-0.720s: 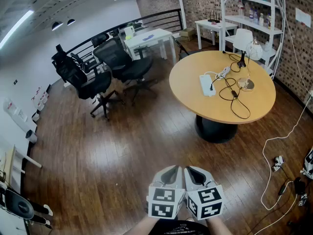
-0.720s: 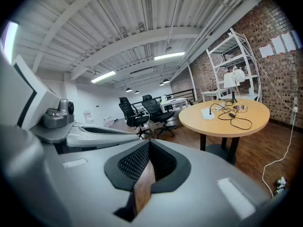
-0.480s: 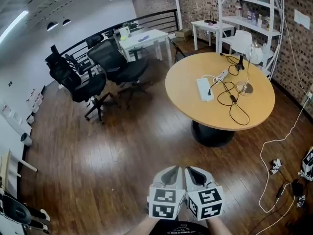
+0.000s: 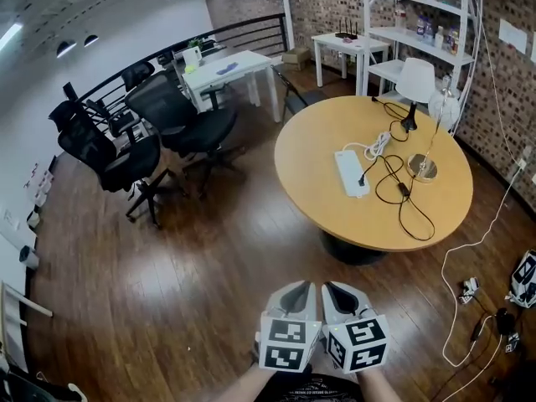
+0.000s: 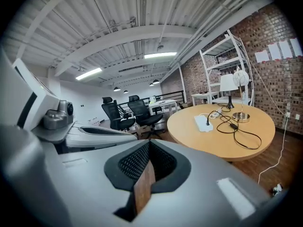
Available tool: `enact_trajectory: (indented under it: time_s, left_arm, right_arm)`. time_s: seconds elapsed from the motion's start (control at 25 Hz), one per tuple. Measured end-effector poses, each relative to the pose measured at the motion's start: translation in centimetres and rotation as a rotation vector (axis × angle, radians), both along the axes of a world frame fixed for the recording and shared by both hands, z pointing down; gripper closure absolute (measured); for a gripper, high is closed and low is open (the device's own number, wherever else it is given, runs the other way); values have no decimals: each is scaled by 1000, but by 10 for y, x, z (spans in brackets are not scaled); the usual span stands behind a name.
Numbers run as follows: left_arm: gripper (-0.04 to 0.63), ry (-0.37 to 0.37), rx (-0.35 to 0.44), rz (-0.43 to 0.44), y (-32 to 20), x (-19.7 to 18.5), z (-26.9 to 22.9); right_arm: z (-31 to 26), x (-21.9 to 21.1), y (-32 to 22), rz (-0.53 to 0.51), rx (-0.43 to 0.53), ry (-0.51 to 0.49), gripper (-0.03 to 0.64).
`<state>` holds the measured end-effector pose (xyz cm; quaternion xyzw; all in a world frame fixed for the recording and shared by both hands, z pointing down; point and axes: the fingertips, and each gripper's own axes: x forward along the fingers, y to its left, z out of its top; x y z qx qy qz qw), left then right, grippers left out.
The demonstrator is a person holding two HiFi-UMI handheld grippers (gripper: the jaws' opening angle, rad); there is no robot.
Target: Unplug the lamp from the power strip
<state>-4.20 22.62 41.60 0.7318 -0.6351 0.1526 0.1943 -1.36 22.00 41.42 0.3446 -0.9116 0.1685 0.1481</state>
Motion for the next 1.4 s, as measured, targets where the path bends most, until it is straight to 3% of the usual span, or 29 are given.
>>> enact_trajectory:
  time_s: [0.36, 0.72, 1.4]
  left_arm:
    - [592, 36, 3, 82, -61, -34, 8]
    - [592, 43, -31, 180, -120, -17, 22]
    - [592, 29, -17, 218, -292, 25, 42]
  right_arm:
    - [1, -32, -58, 73, 33, 36, 615]
    - [13, -17, -114, 163, 9, 47, 615]
    - [40, 31, -285, 177, -2, 91, 615]
